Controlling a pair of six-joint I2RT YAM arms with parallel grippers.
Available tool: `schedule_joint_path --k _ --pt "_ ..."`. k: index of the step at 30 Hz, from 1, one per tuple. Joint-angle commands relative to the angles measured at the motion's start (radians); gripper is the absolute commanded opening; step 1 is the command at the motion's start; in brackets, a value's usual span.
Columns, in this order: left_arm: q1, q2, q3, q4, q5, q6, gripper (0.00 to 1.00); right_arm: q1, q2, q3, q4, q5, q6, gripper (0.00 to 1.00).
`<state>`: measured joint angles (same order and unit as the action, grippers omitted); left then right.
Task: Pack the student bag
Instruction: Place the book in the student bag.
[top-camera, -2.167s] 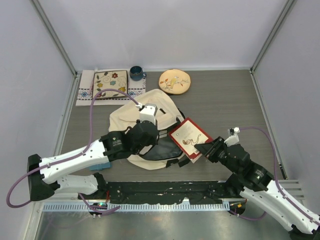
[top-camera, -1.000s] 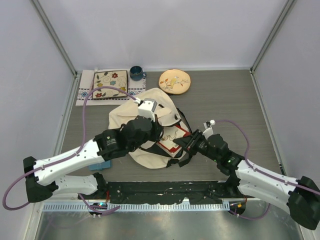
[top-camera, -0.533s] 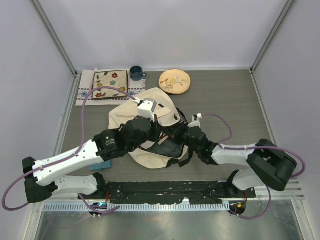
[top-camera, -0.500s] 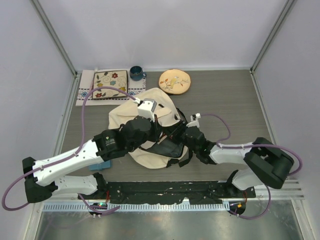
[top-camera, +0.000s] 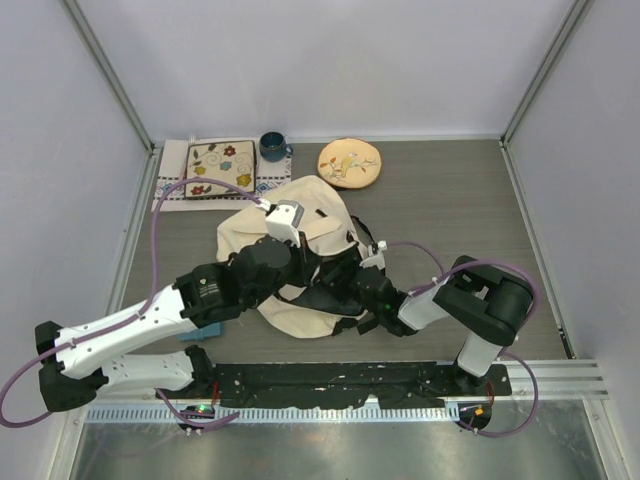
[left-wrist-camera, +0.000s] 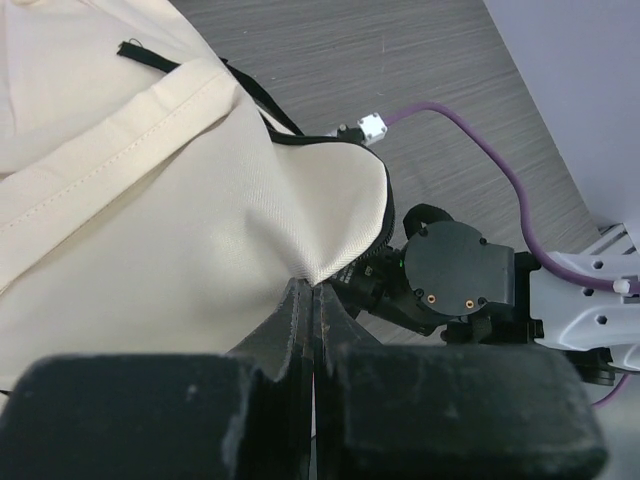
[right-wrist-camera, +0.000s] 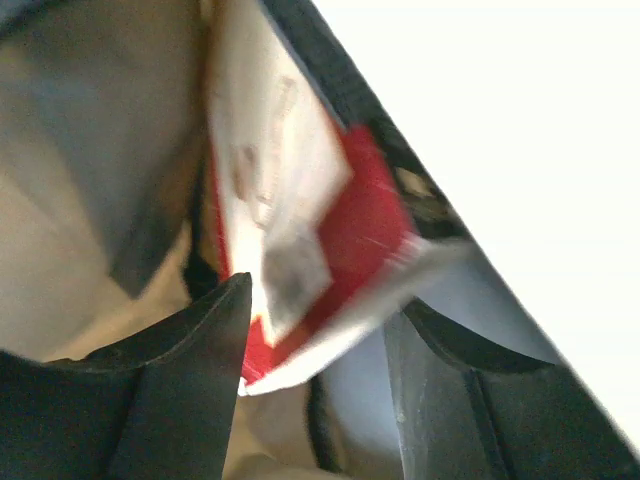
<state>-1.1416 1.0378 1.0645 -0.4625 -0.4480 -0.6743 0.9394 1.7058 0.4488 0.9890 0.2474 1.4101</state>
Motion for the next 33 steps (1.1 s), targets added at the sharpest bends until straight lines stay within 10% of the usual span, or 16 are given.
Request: schedule_joint_path --k 1,7,14,17,21,26,33 --pt "-0.012 -0.036 0.008 0.093 0.011 -0.018 0.0 0.012 -0.029 -0.071 0.01 -0.029 -0.013 0.61" --pt "-0.012 -0.035 0.0 0.093 0.011 -0.016 0.0 0.027 -0.089 -0.099 -0.033 -0.027 -0.028 0.59" --pt "-0.012 -0.039 -0.003 0.091 0.015 -0.018 0.0 0.027 -0.069 -0.026 -0.015 -0.016 -0.043 0.12" --pt "-0.012 -0.039 -0.005 0.09 0.02 -0.025 0.0 0.027 -0.046 0.039 -0.012 -0.008 -0.062 0.1" --pt "-0.012 -0.039 -0.018 0.09 0.028 -0.039 0.0 0.027 -0.012 0.111 -0.047 -0.003 -0.077 0.13" --pt "-0.012 -0.05 -0.037 0.07 0.014 -0.054 0.0 0.027 -0.047 0.029 -0.033 -0.004 -0.092 0.41" --pt "-0.01 -0.058 -0.083 0.051 -0.02 -0.082 0.0 0.03 -0.444 -0.147 -0.318 0.029 -0.2 0.51"
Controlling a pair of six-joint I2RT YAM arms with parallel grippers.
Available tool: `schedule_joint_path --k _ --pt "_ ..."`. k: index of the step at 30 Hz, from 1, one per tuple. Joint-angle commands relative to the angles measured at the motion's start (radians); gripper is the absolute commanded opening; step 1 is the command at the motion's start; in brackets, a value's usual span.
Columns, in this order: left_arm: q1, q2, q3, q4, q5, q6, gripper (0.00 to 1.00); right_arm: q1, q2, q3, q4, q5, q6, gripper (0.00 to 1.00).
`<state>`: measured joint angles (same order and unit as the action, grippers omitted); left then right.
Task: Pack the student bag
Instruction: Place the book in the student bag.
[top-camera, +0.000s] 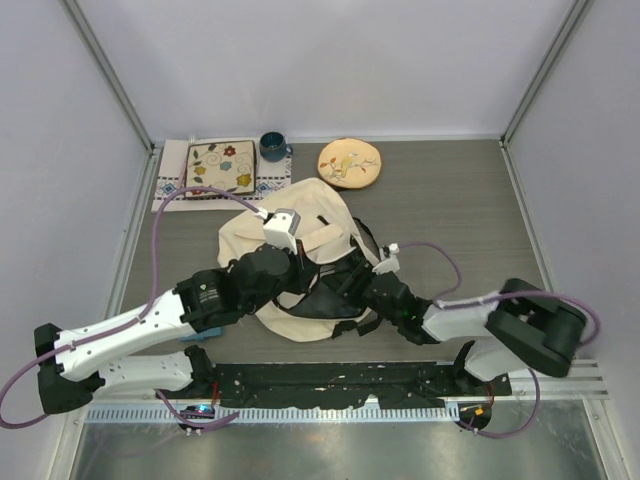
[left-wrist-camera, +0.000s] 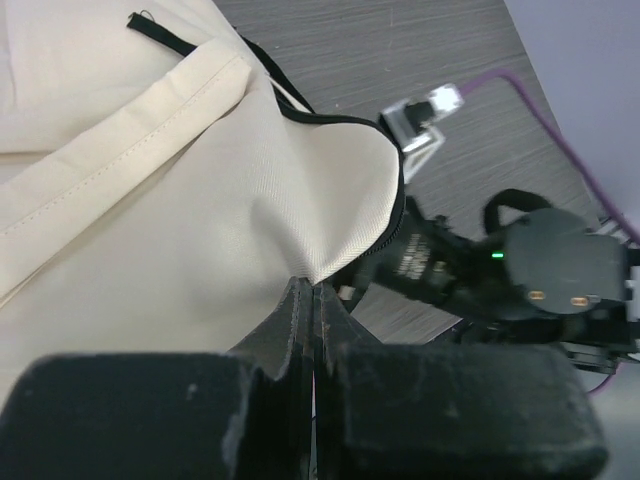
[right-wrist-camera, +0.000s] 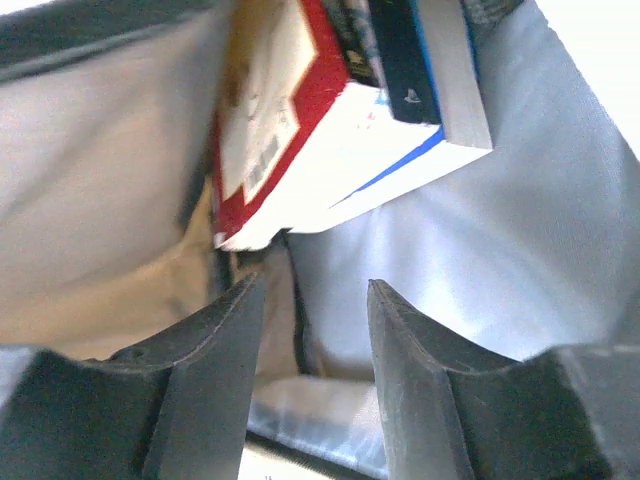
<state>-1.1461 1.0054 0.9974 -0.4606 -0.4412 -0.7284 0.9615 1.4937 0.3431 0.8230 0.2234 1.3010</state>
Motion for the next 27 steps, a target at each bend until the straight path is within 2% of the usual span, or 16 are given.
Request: schedule_joint_path --k 1,2,3,6,11,16,21,27 --pt "-0.006 -0.021 -0.019 0.046 -0.025 -0.029 0.0 0.013 -0.28 -0.055 -0.2 0.062 -0.104 0.52" --pt "-0.006 -0.011 -0.022 0.046 -0.021 -0.032 0.0 0.016 -0.329 -0.059 -0.252 0.073 -0.135 0.52" --pt "-0.006 -0.005 -0.025 0.042 -0.021 -0.037 0.0 0.016 -0.434 -0.056 -0.385 0.111 -0.141 0.52" --pt "-0.006 0.009 -0.031 0.048 -0.007 -0.046 0.0 0.017 -0.6 -0.041 -0.644 0.169 -0.158 0.54" --pt "-0.006 0.007 -0.043 0.071 -0.001 -0.055 0.0 0.017 -0.728 0.01 -1.016 0.269 -0.123 0.55" --pt "-0.006 0.015 -0.045 0.082 0.004 -0.059 0.0 0.019 -0.722 0.002 -1.062 0.199 -0.065 0.49" --pt "-0.006 0.016 -0.045 0.08 0.006 -0.06 0.0 0.019 -0.661 -0.041 -0.989 0.16 -0.042 0.44" --pt "-0.004 0.013 -0.049 0.076 0.009 -0.065 0.0 0.019 -0.575 -0.013 -0.93 0.185 -0.069 0.43"
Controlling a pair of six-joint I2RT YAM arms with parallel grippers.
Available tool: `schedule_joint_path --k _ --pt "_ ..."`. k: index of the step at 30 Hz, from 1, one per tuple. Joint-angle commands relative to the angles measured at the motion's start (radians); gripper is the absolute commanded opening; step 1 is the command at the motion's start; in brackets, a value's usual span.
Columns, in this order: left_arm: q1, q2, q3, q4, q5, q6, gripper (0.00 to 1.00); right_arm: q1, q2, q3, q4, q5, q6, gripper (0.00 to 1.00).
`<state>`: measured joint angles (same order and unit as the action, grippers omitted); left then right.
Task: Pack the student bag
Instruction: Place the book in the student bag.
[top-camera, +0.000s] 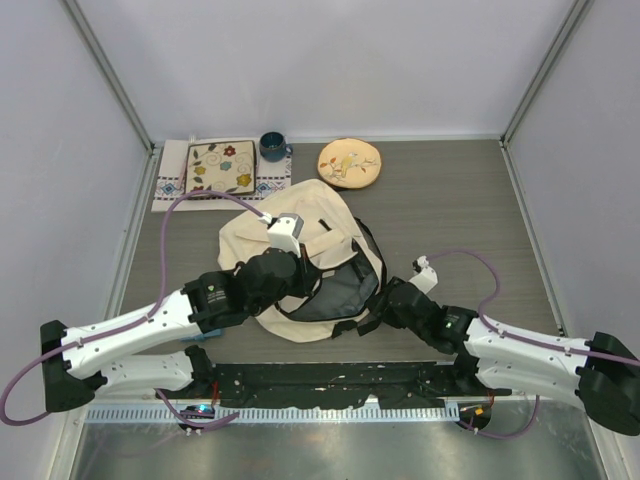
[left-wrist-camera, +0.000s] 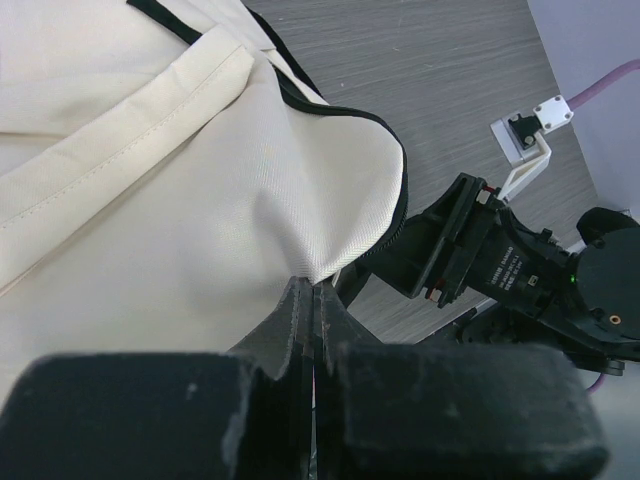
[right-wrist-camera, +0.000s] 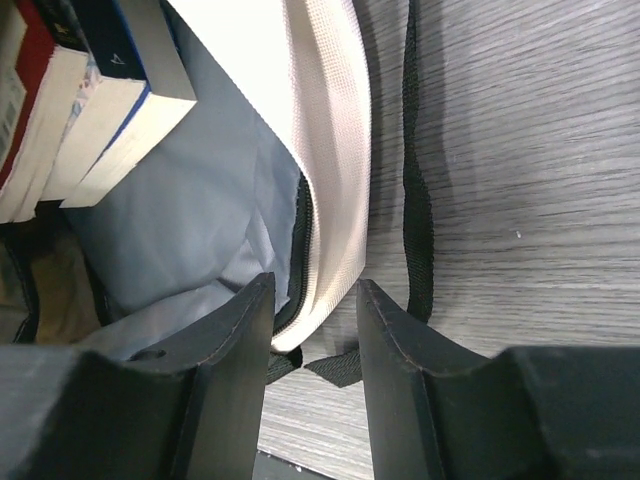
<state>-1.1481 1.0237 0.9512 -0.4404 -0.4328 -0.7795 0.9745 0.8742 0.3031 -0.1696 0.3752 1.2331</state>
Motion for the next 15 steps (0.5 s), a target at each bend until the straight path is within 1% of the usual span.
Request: schedule_joint_path --k 1,5,7,9,15 --pt "-0.002 -0.005 -0.003 0.055 0.002 -0.014 0.0 0.004 0.058 0.03 0.068 0.034 -0.004 0.43" --pt "-0.004 -0.002 -0.002 0.055 0.002 -0.012 0.0 0.006 0.1 0.03 0.149 0.022 -0.024 0.41" --pt "-0.002 0.001 -0.002 0.055 0.002 -0.014 0.0 0.004 0.109 0.031 0.16 0.03 -0.027 0.37" --pt "-0.004 0.003 -0.002 0.054 0.003 -0.014 0.0 0.006 0.108 0.033 0.159 0.036 -0.035 0.34" --pt "-0.002 0.004 -0.009 0.058 0.006 -0.015 0.0 0.004 0.048 0.047 0.102 0.076 -0.061 0.34"
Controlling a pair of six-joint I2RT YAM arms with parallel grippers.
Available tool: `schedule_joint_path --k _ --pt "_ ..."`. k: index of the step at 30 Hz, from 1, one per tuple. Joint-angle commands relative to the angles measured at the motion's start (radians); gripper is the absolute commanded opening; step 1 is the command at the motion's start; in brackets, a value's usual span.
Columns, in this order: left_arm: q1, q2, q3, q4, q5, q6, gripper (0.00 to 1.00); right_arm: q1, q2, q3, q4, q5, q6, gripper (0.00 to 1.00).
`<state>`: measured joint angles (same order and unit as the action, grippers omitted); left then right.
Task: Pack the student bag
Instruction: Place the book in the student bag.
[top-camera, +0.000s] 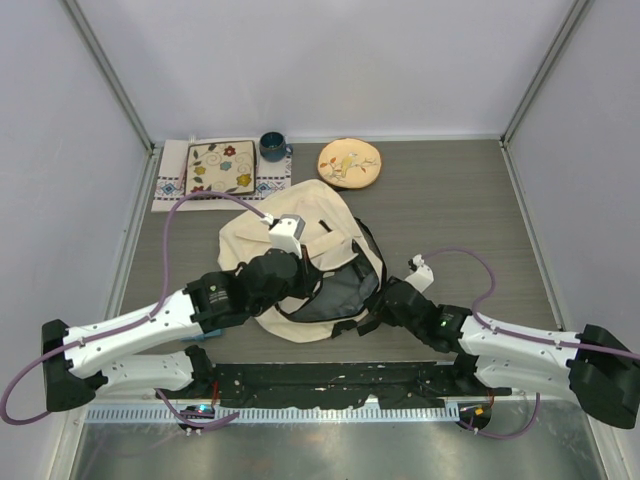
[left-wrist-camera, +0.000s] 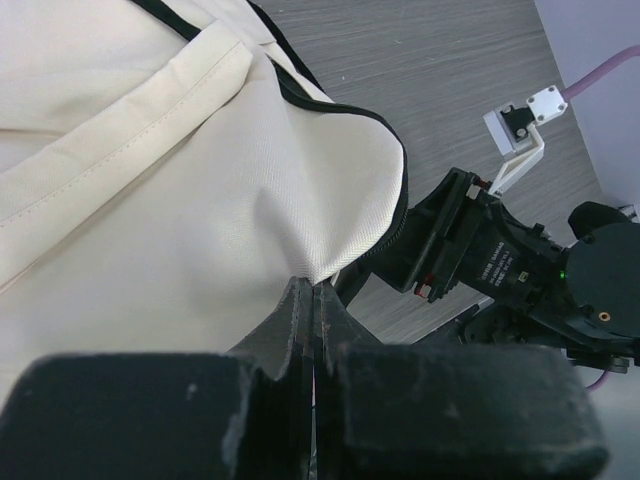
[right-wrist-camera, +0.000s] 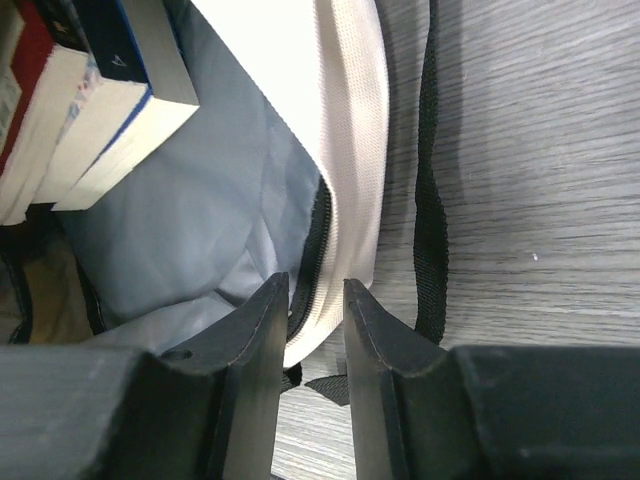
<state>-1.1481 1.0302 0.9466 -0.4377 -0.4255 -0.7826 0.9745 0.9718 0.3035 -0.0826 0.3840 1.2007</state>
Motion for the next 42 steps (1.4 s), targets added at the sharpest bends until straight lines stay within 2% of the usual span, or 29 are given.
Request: schedule_joint_path --k 1,5,18,42 --pt "-0.004 -0.002 -0.006 0.057 -0.001 -0.014 0.0 0.006 -0.056 0.054 -0.023 0.075 -0.033 0.34" --pt "-0.004 0.001 -0.008 0.062 0.002 -0.015 0.0 0.006 -0.073 0.106 -0.111 0.116 -0.059 0.39" --pt "-0.004 -0.005 -0.012 0.063 0.005 -0.018 0.0 0.006 -0.061 0.091 -0.126 0.118 -0.041 0.39" --pt "-0.004 0.005 -0.011 0.076 0.013 -0.023 0.0 0.004 0.002 0.054 0.029 0.092 -0.03 0.37"
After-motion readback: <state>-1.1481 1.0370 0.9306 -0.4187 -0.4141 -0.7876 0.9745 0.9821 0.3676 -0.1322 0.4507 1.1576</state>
